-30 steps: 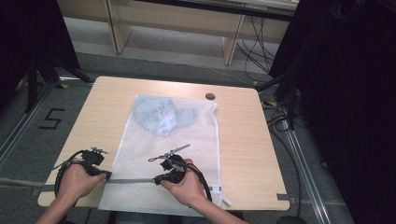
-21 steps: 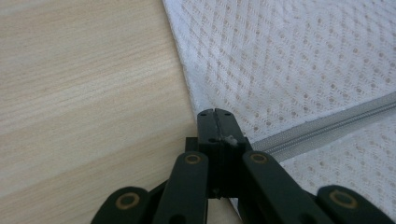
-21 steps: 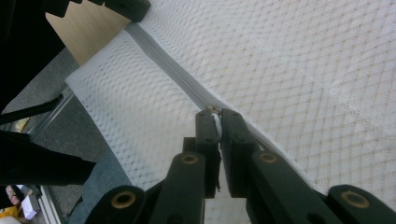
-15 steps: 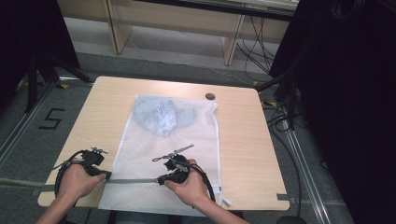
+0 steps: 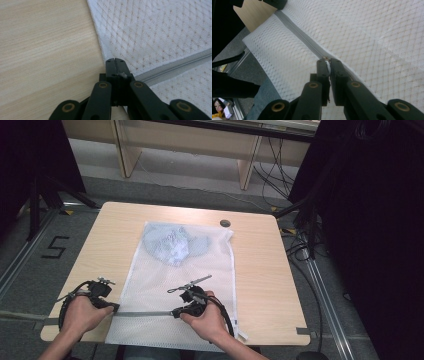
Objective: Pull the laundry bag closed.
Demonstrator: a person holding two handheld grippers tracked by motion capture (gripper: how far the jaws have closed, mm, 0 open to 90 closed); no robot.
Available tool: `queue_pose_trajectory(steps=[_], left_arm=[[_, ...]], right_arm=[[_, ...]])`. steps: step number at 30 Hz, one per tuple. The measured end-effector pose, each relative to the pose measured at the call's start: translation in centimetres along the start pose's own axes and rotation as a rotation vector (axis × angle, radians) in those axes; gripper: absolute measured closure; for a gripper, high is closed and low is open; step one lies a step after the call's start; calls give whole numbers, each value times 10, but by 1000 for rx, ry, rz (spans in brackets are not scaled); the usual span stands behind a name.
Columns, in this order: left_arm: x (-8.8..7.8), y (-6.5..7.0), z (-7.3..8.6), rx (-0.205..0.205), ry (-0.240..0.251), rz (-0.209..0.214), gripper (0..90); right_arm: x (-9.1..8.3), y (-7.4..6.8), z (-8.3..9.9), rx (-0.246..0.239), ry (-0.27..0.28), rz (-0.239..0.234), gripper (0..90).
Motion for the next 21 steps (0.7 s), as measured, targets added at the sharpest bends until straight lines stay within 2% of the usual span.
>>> queue_pose_trajectory(steps=[4, 7, 8, 12, 15, 16, 17, 18, 19, 21], left_arm=[[0, 0, 0, 0, 0, 0, 900], [0, 0, 0, 2, 0, 0, 900], [0, 0, 0, -1, 0, 0, 900], [0, 0, 0, 0, 0, 0, 900], [0, 0, 0, 0, 0, 0, 900], [0, -1, 0, 4, -2, -2, 900], [0, -1, 0, 3, -2, -2, 900], [-1, -2, 1, 28, -14, 6, 900], [-1, -1, 1, 21, -11, 6, 900], [-1, -2, 1, 23, -11, 6, 900]], right_arm=[[-1, 0, 1, 17, 3, 4, 870], [-1, 1, 1, 10, 1, 4, 870], [-2, 0, 2, 35, -6, 5, 870], [-3, 2, 3, 14, 3, 7, 870], [-4, 2, 4, 18, 4, 8, 870], [-4, 2, 5, 39, -5, 12, 870], [-4, 2, 5, 39, -5, 12, 870], [-4, 2, 5, 33, -3, 10, 870], [-6, 4, 5, 15, 2, 10, 870], [-5, 4, 5, 19, 5, 11, 870]])
Point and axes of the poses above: each handheld gripper's, and its own axes: x roughly forward along the jaws, z roughly out of its underside, y roughly to its right, the point moved 4 cm from there along x, roughly forward along the jaws, and after that the axes turned 11 degrees about -z, right-handed, at the moved point
